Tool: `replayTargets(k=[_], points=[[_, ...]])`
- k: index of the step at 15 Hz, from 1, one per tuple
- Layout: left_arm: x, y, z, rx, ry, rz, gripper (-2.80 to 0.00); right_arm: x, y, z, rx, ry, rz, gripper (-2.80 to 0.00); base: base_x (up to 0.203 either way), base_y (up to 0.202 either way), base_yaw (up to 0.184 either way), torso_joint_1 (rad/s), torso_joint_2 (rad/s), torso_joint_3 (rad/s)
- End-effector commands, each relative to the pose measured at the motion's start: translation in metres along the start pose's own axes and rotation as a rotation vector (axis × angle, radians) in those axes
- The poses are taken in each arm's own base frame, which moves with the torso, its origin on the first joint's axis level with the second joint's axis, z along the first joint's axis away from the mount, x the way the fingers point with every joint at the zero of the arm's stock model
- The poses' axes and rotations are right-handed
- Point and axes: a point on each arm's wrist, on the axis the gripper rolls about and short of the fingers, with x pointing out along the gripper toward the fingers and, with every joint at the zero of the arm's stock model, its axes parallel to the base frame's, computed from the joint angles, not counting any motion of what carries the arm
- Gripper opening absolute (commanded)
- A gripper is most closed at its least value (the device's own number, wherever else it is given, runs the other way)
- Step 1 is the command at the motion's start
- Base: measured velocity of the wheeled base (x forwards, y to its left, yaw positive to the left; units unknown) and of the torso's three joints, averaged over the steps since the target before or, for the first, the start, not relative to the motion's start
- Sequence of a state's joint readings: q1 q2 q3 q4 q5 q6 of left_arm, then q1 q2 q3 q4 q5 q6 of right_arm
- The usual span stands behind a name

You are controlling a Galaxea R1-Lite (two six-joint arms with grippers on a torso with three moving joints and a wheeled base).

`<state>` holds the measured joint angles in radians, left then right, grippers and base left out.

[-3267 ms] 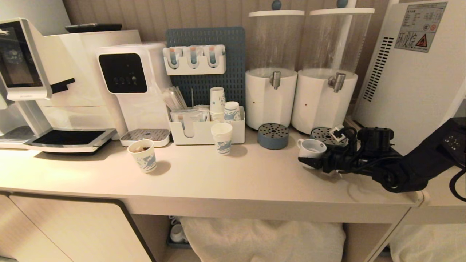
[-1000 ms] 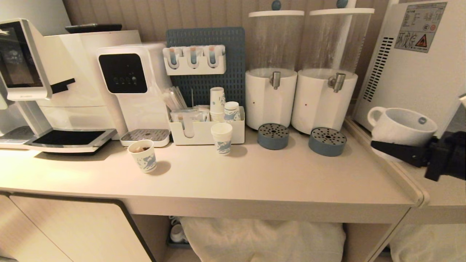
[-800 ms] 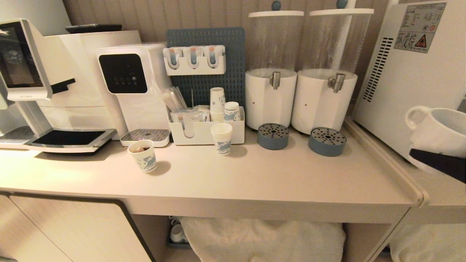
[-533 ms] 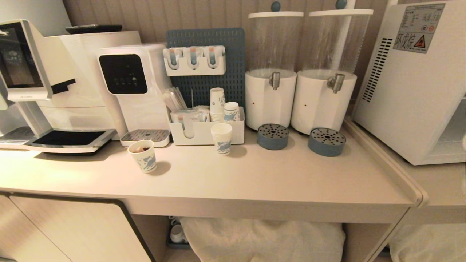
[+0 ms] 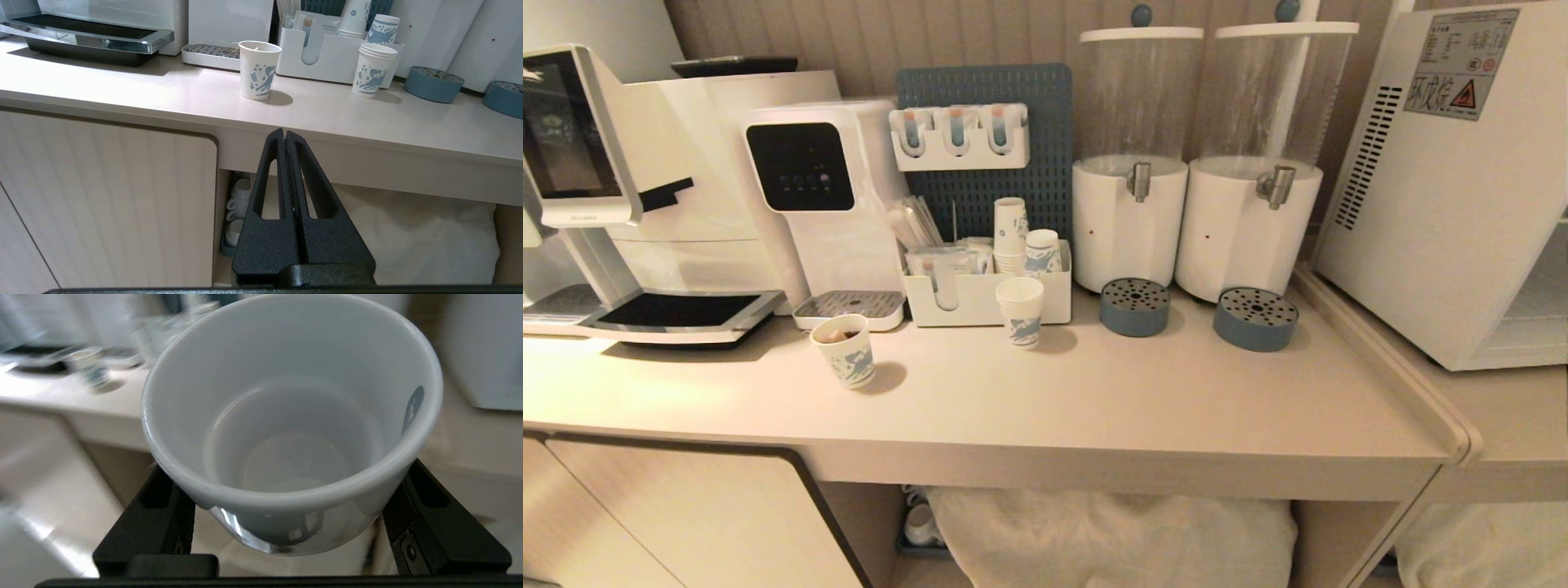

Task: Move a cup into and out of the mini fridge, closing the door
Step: Put the ceramic cup in the freezer

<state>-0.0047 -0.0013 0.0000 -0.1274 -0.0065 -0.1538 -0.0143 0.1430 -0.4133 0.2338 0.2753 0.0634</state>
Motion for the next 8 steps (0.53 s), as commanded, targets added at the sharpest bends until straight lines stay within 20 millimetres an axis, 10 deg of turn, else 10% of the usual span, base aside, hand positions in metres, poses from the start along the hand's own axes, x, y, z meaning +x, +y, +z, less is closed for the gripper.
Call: replayTargets(k=[1,8], points=[[0.002,0.002,-0.011,-0.001,0.035,0.005,-2.80,-0.014,-0.001,-0.019,-0.016,-0.081,-0.117,-2.80,0.000,0.000,0.000,0.000,0.00,0.000],[0.002,0.002,-0.011,-0.001,0.035,0.006,-2.80,0.018,-0.018,-0.079,-0.045,-0.083,-0.295,-2.80,0.000,0.000,0.000,0.000,0.00,0.000]])
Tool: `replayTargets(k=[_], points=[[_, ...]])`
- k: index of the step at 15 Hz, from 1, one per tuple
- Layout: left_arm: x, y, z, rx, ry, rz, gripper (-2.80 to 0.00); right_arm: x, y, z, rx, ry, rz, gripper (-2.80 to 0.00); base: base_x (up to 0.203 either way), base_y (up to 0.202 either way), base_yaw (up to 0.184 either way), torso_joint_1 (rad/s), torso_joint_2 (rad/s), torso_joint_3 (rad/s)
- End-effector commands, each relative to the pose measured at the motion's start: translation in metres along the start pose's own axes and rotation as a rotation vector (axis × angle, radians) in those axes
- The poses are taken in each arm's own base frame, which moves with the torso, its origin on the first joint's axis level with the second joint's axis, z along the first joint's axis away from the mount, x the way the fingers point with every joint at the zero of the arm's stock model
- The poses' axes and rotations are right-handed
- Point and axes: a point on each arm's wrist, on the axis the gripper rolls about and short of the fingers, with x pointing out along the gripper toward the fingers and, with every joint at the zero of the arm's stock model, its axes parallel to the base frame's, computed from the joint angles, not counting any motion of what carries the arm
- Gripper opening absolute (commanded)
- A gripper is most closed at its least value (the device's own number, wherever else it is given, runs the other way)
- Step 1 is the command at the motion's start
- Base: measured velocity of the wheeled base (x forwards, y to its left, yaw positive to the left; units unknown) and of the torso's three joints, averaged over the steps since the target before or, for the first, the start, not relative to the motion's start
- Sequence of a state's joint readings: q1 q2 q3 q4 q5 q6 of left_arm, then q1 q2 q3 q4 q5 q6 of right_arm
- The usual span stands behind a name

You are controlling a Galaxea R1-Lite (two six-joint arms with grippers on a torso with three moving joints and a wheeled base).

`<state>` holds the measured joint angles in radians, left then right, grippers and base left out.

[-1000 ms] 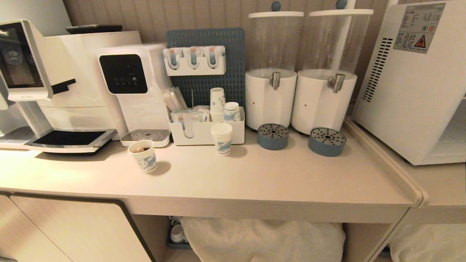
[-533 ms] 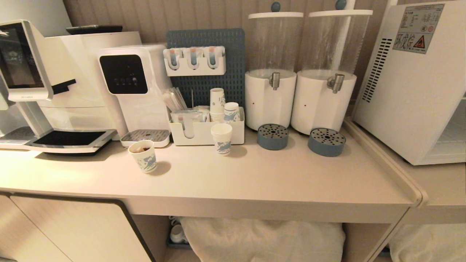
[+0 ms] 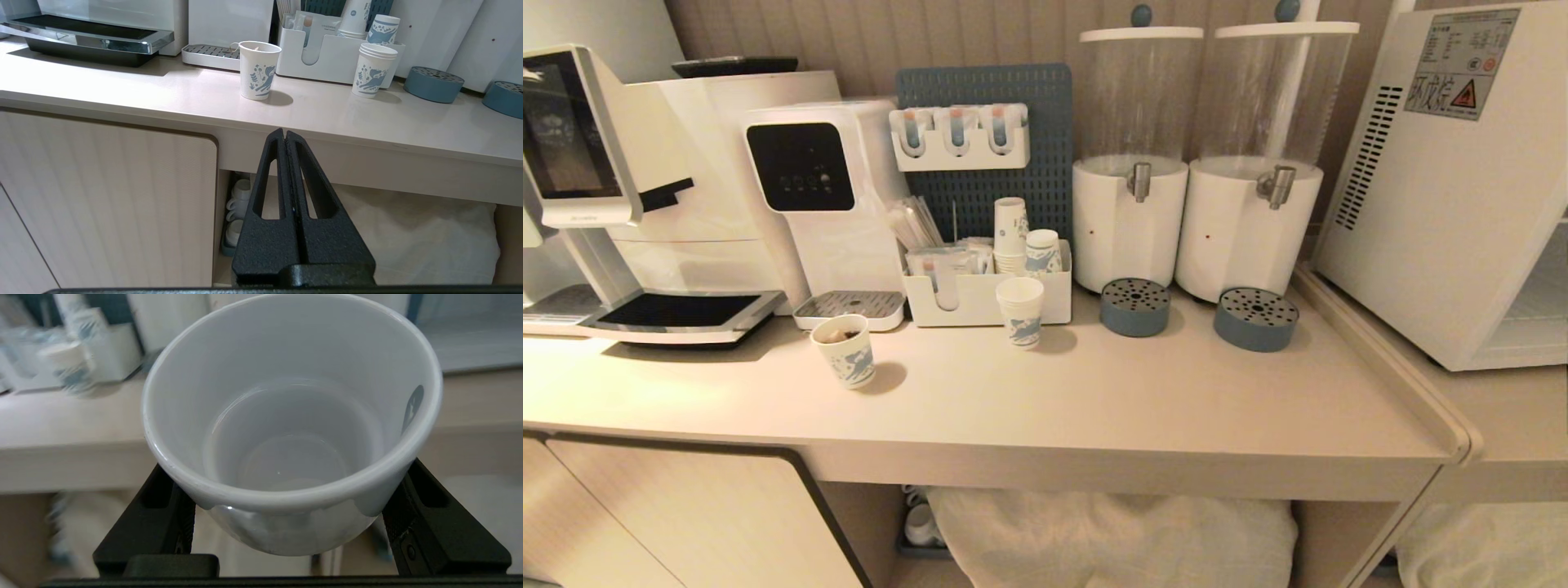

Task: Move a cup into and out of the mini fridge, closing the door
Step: Put the ceramic cup in the freezer

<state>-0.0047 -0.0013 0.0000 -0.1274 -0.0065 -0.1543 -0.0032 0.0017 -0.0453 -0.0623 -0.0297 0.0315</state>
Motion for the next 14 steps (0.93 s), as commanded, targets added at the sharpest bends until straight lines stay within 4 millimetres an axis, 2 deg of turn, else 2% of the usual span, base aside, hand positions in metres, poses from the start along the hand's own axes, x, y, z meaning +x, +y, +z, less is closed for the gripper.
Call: replayTargets(k=[1,6,11,14], points=[[0.002,0.002,-0.011,-0.002,0.035,0.006,-2.80,0.003,0.000,-0.008,-0.013,0.000,-0.005,-2.80,0.000,0.000,0.000,0.000,0.00,0.000],[0.002,0.002,-0.011,-0.002,0.035,0.006,-2.80,0.002,0.001,-0.013,-0.150,0.058,0.052,-2.80,0.000,0.000,0.000,0.000,0.00,0.000],[0.002,0.002,-0.011,-0.002,0.035,0.006,-2.80,0.003,0.001,-0.012,-0.124,0.032,0.050,-2.80,0.000,0.000,0.000,0.000,0.00,0.000],[0.002,0.002,-0.011,-0.002,0.035,0.006,-2.80,0.000,0.000,-0.019,-0.086,0.147,0.049,-2.80,0.000,0.000,0.000,0.000,0.00,0.000]])
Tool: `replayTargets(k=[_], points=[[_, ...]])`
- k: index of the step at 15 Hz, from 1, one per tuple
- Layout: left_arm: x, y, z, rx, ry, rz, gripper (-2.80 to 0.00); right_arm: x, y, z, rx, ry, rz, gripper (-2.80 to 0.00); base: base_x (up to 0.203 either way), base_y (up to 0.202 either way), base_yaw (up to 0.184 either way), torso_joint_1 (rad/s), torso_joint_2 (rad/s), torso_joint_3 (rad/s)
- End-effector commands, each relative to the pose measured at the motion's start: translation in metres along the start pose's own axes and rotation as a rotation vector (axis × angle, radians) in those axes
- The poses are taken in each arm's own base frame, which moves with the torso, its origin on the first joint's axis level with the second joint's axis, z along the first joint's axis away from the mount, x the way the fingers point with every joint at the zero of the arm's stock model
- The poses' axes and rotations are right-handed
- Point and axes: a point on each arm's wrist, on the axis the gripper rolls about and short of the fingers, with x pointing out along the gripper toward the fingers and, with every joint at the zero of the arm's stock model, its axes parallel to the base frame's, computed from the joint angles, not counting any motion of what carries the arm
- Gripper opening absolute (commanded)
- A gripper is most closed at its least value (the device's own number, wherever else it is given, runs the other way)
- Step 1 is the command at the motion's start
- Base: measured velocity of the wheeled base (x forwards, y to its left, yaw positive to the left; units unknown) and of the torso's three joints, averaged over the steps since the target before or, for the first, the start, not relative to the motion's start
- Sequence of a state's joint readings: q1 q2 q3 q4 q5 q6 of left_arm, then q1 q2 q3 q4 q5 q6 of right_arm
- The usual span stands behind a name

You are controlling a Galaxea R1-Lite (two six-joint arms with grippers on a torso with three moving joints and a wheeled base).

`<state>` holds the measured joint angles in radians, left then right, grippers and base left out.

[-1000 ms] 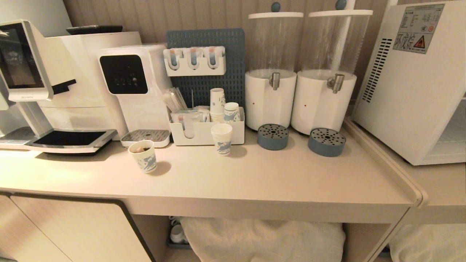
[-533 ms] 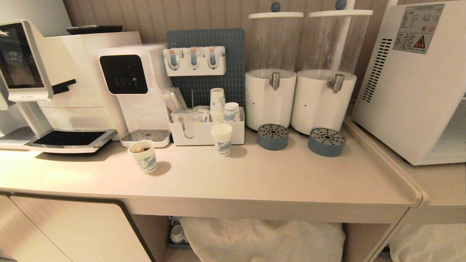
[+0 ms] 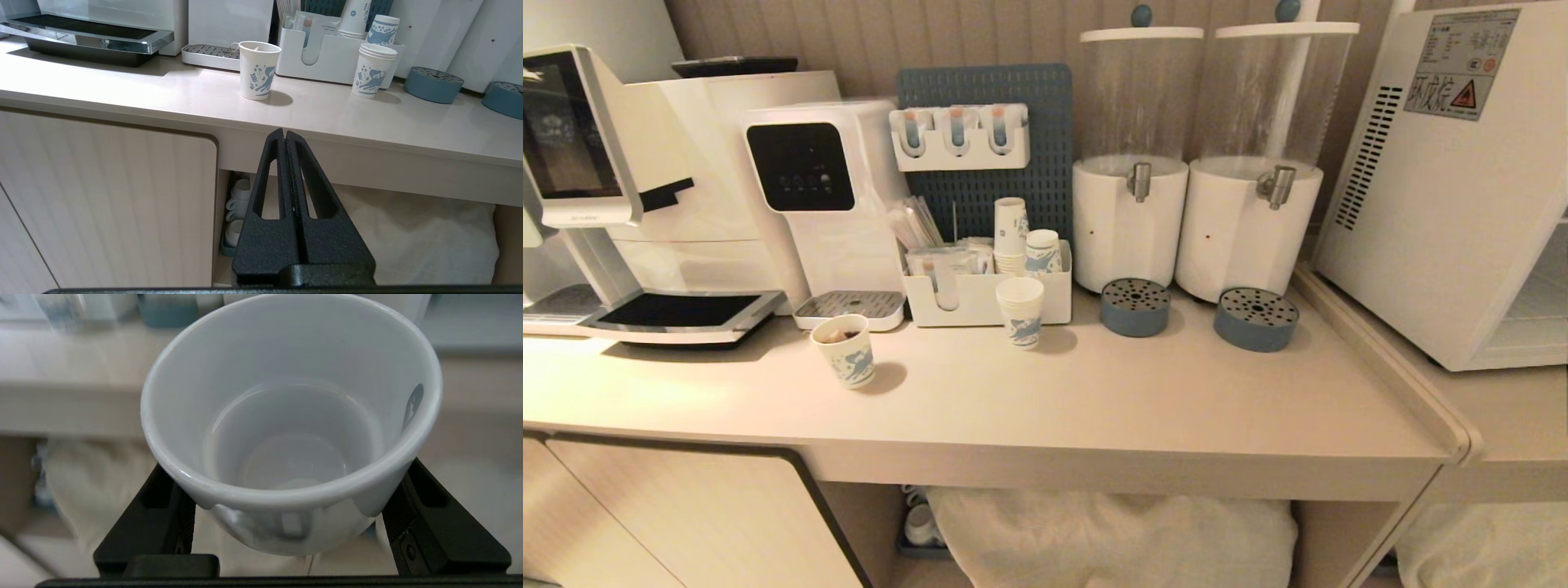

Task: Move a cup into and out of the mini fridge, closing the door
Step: Put the ceramic cup in the freezer

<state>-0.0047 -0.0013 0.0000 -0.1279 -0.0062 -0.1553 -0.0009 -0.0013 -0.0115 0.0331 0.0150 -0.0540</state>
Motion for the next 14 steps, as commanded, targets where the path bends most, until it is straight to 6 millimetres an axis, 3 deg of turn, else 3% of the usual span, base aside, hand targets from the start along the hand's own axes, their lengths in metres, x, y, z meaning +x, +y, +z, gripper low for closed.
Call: replayTargets(k=[1,14], points=[[0.0016,0.0018,-0.0113,-0.001,0.035,0.006,-2.80,-0.0006,-0.0001,0.0006,0.016,0.015,-0.001,-2.80,0.000,0.000,0.000,0.000,0.00,0.000],[0.0016,0.0018,-0.0113,-0.001,0.035,0.006,-2.80,-0.0005,-0.0001,0.0014,0.037,0.004,-0.002,-2.80,0.000,-0.007,0.001,0.000,0.00,0.000]])
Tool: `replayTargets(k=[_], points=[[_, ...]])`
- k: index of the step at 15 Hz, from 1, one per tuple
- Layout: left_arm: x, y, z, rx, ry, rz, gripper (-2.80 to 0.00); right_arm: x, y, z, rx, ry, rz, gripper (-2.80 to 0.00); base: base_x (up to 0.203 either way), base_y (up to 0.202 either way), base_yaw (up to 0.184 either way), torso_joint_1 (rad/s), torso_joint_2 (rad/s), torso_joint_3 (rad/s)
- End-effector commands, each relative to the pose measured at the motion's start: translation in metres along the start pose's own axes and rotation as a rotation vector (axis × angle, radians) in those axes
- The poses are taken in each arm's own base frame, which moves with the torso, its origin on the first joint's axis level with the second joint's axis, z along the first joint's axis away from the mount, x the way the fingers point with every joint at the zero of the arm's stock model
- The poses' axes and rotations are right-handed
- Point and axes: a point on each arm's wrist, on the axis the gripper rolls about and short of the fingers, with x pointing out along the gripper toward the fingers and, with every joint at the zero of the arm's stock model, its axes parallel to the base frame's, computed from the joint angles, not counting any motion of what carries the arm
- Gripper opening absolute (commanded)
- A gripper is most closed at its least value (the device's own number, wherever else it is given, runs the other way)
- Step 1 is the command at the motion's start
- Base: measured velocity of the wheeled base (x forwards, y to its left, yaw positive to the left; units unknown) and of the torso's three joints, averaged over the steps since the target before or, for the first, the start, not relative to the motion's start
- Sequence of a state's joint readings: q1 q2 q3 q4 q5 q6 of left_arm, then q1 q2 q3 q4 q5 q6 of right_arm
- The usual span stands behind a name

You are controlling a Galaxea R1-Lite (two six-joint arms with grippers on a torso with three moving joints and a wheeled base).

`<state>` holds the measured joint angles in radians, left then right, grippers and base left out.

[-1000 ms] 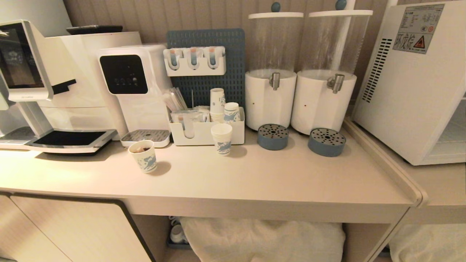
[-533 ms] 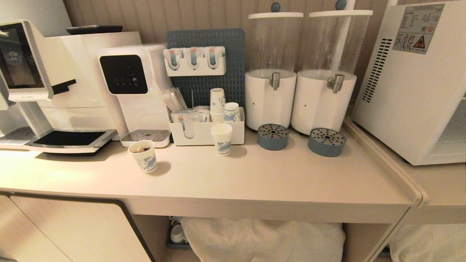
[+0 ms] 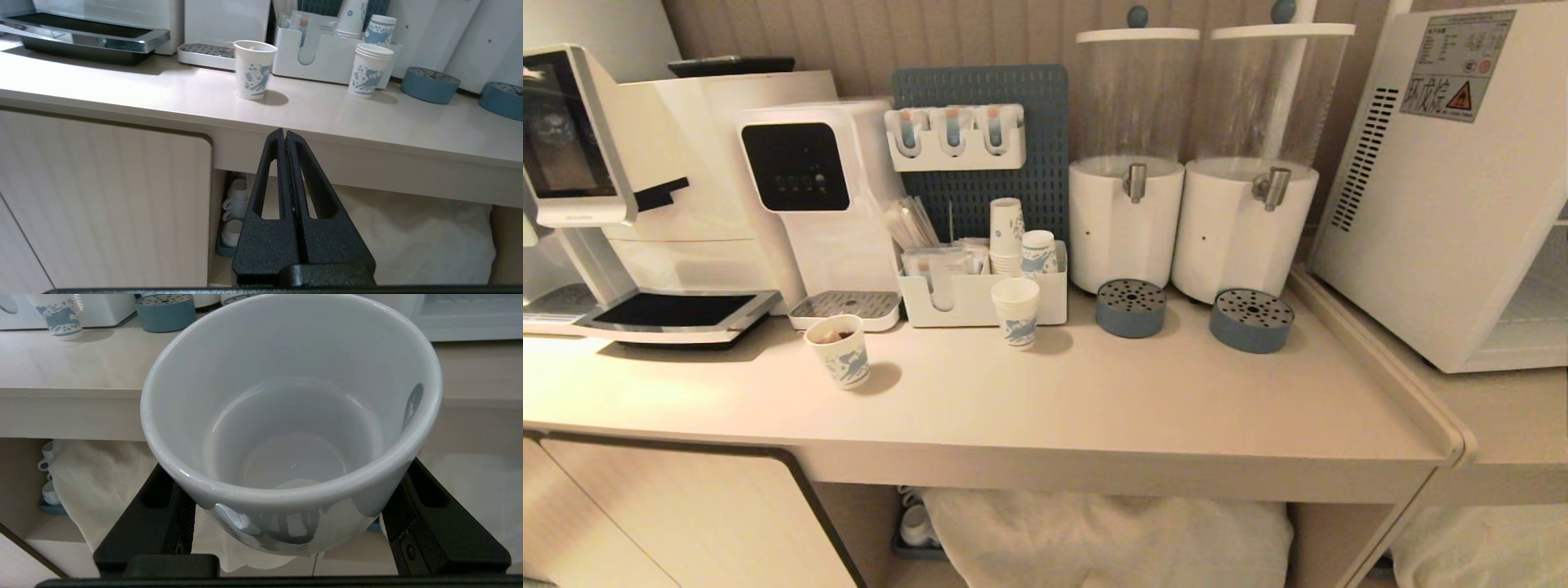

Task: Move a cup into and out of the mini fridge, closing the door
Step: Put the ceramic cup in the freezer

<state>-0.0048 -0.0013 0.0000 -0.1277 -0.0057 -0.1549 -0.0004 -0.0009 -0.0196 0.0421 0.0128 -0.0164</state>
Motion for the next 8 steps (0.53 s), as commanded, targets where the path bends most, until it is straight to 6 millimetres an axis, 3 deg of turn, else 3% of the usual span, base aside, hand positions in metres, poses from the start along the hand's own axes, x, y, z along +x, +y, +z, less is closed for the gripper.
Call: replayTargets(k=[1,8], points=[[0.0016,0.0017,-0.0112,-0.002,0.035,0.005,-2.80,0.0002,0.0000,-0.0001,0.000,0.003,-0.001,-2.80,0.000,-0.146,0.006,-0.002,0.00,0.002],[0.0016,0.0017,-0.0112,-0.002,0.035,0.005,-2.80,0.0002,0.0000,0.0001,0.000,0.003,0.000,-2.80,0.000,-0.192,0.001,0.001,0.00,0.002]])
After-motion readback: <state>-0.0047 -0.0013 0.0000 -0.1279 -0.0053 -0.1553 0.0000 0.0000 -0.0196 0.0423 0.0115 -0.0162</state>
